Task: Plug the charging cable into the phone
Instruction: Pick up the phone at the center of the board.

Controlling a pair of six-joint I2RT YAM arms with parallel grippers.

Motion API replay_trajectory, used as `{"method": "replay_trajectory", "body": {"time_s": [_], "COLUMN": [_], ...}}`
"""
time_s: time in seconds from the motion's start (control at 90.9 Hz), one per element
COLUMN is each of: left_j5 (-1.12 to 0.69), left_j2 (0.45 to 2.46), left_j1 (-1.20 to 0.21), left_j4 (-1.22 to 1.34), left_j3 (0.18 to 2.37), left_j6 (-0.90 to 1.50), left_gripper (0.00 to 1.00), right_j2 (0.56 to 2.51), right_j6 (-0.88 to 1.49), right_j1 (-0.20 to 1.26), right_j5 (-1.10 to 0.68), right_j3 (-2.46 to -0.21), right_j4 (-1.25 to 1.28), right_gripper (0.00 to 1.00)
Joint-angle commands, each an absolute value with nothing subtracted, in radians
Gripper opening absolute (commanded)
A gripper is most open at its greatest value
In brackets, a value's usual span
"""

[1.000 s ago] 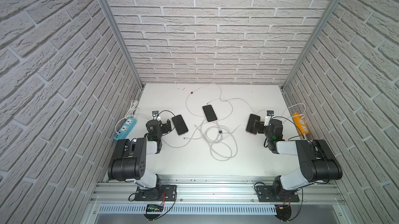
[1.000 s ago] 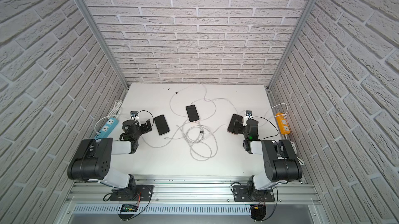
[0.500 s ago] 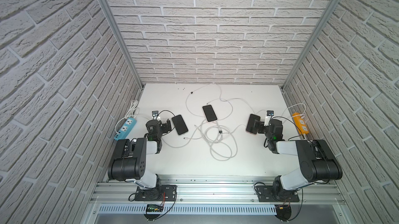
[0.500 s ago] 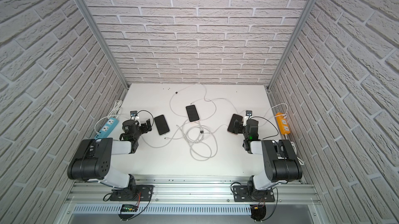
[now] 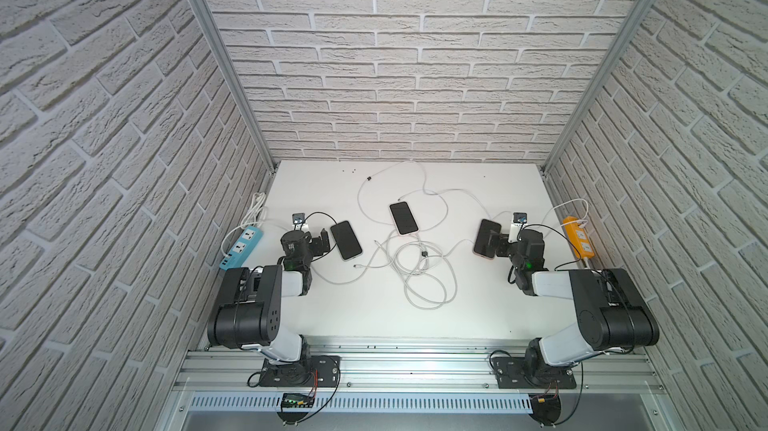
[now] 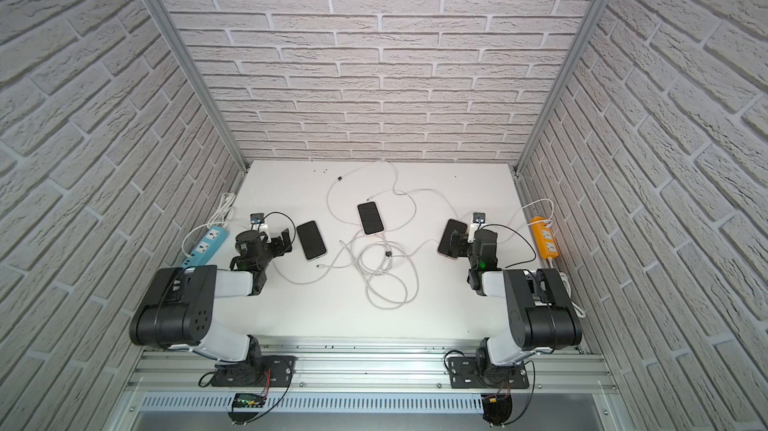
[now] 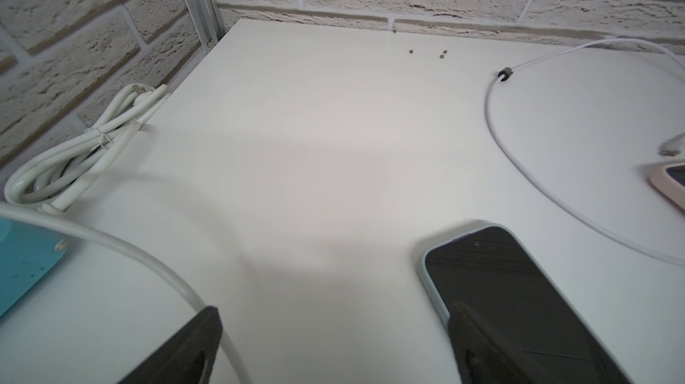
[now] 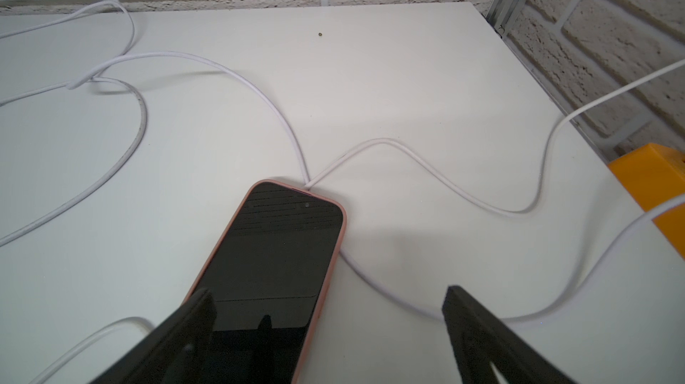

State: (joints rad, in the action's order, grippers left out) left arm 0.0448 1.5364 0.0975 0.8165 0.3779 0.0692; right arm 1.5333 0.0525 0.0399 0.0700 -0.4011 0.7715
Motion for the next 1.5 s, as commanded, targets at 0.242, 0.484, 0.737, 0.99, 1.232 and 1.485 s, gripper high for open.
{"method": "replay_trajectory", "body": {"time_s": [0.242,0.484,0.737,0.99,1.232,1.485], "left_j5": [0.046,0.335,0.600,0.086,-0.046,0.014], "left_j2": [1.543,1.444,0.985,0.953,1.153,1.398], "left_j1": [0.112,0.019,-0.029,0.146,0.136,-0.014], "left_j4": [0.875,1.053,0.122,-0.291,-0.744,-0.815], "left_j3": [0.387,0.258,0.528,0.666,0.923,1.086], "left_j6": [0.093,0.085,0.578,0.782,0.760,0.761], "left_gripper": [0.98,0.99,0.99,0.98,0.94,0.91], "right_j2": [1.539,1.521,1.350,1.364,1.620,1.941], "right_j6": [0.053,0.054,0.219,0.034,-0.074,-0.048], "right_j1": [0.030,0.027,0.043,0.477,0.875,1.016], "right_j5": [0.057,0.048,-0.176,-0.271,-0.266,-0.178], "right_j3": [-0.423,-0.427,-0.785,-1.113,-1.358,-1.657], "right_j4": [0.818,0.802,0.069,-0.412,-0.560,-0.703], "right_gripper": [0.99,0.99,0.79,0.70,0.67,0.58]}}
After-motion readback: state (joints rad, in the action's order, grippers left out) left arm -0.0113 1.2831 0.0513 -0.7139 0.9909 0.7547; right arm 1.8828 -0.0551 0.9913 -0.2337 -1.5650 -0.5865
